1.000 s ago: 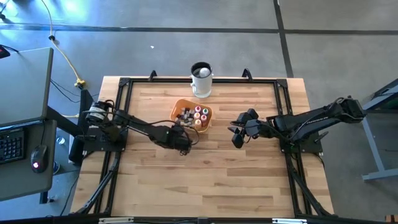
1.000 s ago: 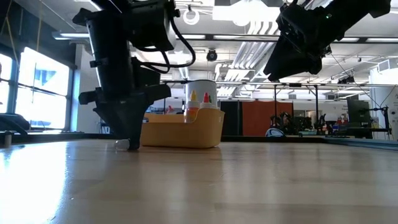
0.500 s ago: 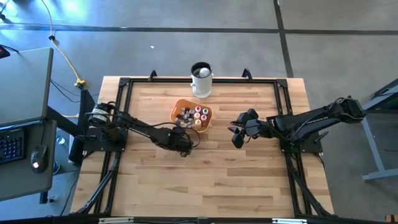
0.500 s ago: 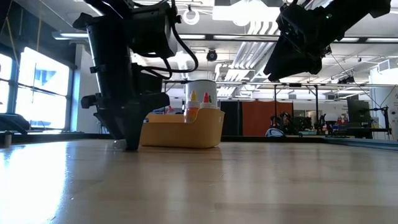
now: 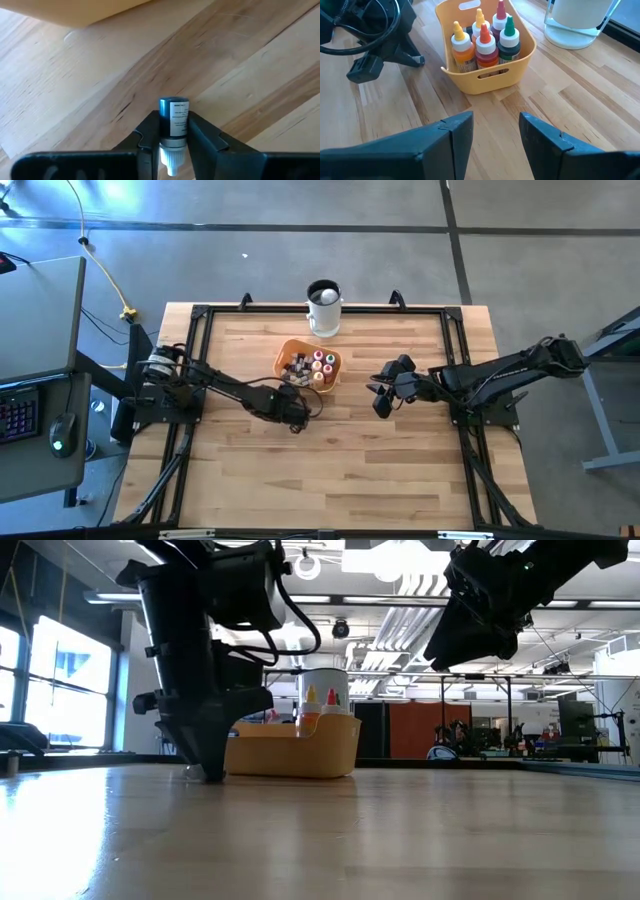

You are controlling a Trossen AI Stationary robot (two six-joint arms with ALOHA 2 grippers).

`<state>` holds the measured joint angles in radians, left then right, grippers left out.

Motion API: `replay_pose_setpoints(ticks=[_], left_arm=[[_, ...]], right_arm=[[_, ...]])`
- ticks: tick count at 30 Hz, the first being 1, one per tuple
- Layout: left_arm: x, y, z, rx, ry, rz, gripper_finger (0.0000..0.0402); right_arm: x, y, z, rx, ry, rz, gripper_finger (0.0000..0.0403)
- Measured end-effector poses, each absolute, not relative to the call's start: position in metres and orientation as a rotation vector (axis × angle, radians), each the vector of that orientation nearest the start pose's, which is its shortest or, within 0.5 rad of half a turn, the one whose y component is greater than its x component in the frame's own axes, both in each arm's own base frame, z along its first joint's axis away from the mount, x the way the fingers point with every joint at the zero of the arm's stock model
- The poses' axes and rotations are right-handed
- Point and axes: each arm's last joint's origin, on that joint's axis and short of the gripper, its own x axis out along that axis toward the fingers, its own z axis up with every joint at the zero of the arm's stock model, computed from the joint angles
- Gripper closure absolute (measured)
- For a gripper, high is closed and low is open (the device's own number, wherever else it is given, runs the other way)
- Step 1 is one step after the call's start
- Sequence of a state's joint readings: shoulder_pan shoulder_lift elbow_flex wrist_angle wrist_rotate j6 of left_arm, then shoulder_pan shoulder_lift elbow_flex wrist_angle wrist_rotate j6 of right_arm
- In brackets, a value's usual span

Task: Pick & Place food coloring
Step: Put the dark blue food coloring bottle into the yellow bin, then return to Home Position

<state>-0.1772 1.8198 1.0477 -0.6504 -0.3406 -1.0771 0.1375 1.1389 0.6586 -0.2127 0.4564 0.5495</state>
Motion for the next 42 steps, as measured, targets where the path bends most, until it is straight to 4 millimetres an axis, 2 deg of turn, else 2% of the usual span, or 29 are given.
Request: replay_pose_setpoints(ticks=[7,12,16,22,26,32,38,42], left_arm=[[0.325,-0.048,0.149,-0.486,1.104,0.782,0.0318],[0.34,-0.043,0.173,-0.372,1.046,0.762,0.032],[0.348,-0.028,0.193,-0.288,1.026,0.813,0.0325],[0.351,0.001,0.212,-0.187,1.03,0.916,0.0326],[0.35,0.023,0.212,-0.203,1.037,0.959,0.0321],[0.343,0.047,0.203,-0.251,1.051,1.044,0.0292],[0.342,0.047,0.2,-0.224,1.094,0.997,0.0264],[0.343,0.044,0.202,-0.144,1.145,0.914,0.0252]], right_arm=[[0.226,0.018,0.223,0.321,0.559,-0.476,0.0249],[0.226,0.018,0.223,0.321,0.559,-0.476,0.0249],[0.226,0.018,0.223,0.321,0.56,-0.476,0.0249],[0.226,0.018,0.223,0.32,0.562,-0.477,0.0249],[0.226,0.018,0.223,0.319,0.564,-0.478,0.0249],[0.226,0.018,0.223,0.319,0.566,-0.478,0.0249],[0.226,0.018,0.223,0.318,0.565,-0.478,0.0249],[0.226,0.018,0.223,0.296,0.569,-0.476,0.0249]])
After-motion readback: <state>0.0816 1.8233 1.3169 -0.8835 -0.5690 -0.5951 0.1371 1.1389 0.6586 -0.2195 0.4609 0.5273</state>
